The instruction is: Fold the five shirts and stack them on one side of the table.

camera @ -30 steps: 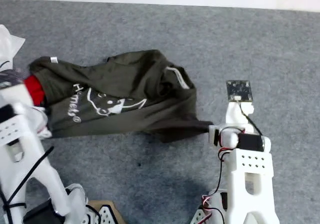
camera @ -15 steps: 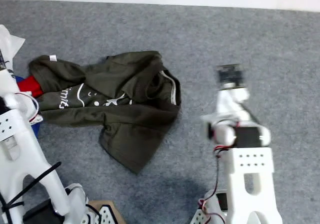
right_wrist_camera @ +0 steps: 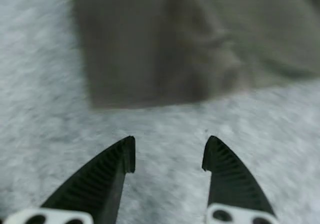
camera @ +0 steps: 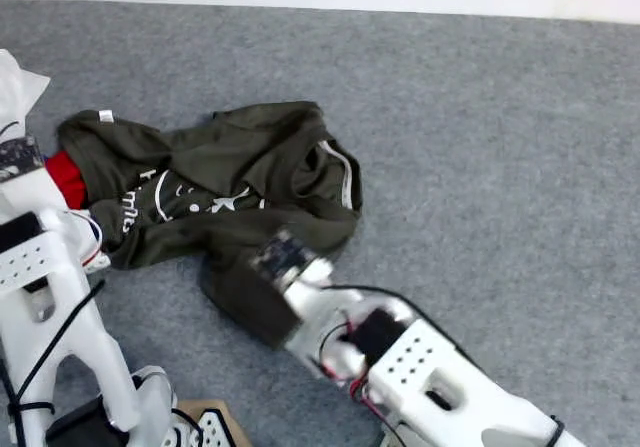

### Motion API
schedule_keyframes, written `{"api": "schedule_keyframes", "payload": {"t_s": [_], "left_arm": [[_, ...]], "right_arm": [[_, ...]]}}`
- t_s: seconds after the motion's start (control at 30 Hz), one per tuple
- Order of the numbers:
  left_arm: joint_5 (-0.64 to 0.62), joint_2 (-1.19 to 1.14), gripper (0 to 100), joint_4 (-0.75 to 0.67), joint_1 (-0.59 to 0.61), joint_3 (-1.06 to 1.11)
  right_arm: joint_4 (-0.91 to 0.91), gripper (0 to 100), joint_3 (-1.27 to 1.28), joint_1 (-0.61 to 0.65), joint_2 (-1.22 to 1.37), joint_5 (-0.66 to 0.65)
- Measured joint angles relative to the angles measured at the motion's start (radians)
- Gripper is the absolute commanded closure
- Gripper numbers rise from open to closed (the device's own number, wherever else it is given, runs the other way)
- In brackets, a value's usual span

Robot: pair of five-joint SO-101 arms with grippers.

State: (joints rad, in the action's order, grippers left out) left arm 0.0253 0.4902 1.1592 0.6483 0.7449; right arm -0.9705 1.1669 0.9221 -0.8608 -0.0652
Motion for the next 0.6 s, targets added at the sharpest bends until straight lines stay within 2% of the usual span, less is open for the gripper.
{"api": "schedule_keyframes", "payload": {"t_s": [0.23, 0.33, 0.6], "left_arm": [[0.000, 0.000, 99, -0.089, 0.000, 0.071], [0.000, 0.000, 99, -0.114, 0.000, 0.092], [0.000, 0.000, 99, -0.173, 0.020, 0.112]], "right_arm": [[0.074, 76.7, 0.014, 0.163, 0.000, -0.028], [0.084, 76.7, 0.018, 0.170, 0.000, -0.032], [0.207, 76.6, 0.123, 0.176, 0.000, -0.146]]}}
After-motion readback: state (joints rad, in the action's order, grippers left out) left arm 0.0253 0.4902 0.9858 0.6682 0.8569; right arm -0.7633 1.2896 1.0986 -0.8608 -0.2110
